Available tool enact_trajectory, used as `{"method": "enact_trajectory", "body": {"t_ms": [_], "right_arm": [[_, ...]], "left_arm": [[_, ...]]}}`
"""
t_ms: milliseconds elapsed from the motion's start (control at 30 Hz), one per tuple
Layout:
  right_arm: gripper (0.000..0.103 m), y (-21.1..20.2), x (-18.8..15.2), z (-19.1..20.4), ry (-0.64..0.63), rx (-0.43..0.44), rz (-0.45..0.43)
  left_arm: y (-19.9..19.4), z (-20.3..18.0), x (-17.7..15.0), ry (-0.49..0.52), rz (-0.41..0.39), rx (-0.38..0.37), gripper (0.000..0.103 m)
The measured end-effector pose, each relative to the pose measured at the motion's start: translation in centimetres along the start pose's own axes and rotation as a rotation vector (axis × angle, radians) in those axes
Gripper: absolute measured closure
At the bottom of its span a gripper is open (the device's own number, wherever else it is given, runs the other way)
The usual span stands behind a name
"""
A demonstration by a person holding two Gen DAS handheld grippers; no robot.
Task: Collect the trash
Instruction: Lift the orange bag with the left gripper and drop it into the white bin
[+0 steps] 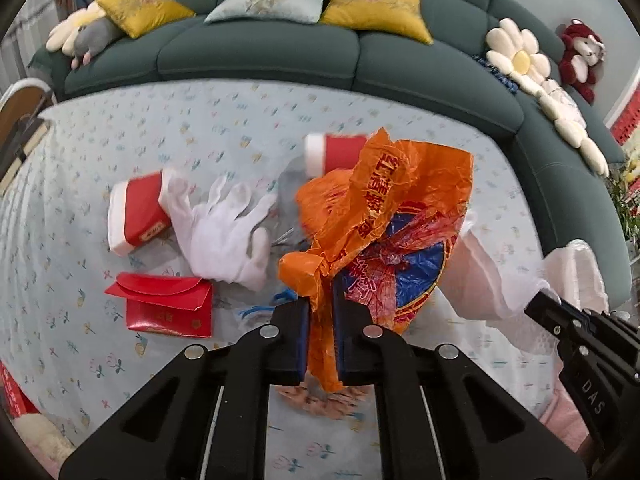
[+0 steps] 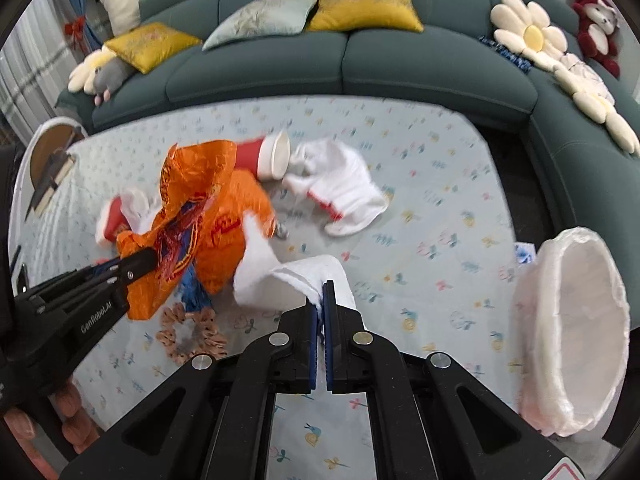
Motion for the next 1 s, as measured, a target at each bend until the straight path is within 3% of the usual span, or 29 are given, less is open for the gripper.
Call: {"method": "enact_trajectory", "body": {"t_ms": [400, 700, 1000], "right_arm": [[0.101, -10.5, 1.5, -3.8, 0.049, -0.035, -0.196], [0.101, -17.4, 0.5, -10.6, 0.132, -0.101, -0.312], [0.101, -21.2, -2.3, -18.1, 0.249, -0.167, -0.367]], "left_arm": [[-9.0, -8.0, 1.8, 0.088, -0.138, -0.079, 0.094], [-13.4, -15.5, 1.3, 0.189, -0.201, -0.13, 0.094], [-15.3, -22.8, -0.6, 0.284, -0.218, -0.178, 0.094]]}}
Point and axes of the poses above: each gripper's, at about its wrist camera, not at the fingertips, and y roughly the way its jaws point, z to its left, x to its top, the point moved 9 cm from there along y, roughly the way its jaws point, and after that the axes turned 15 degrees about x, right-handed, at the moved point
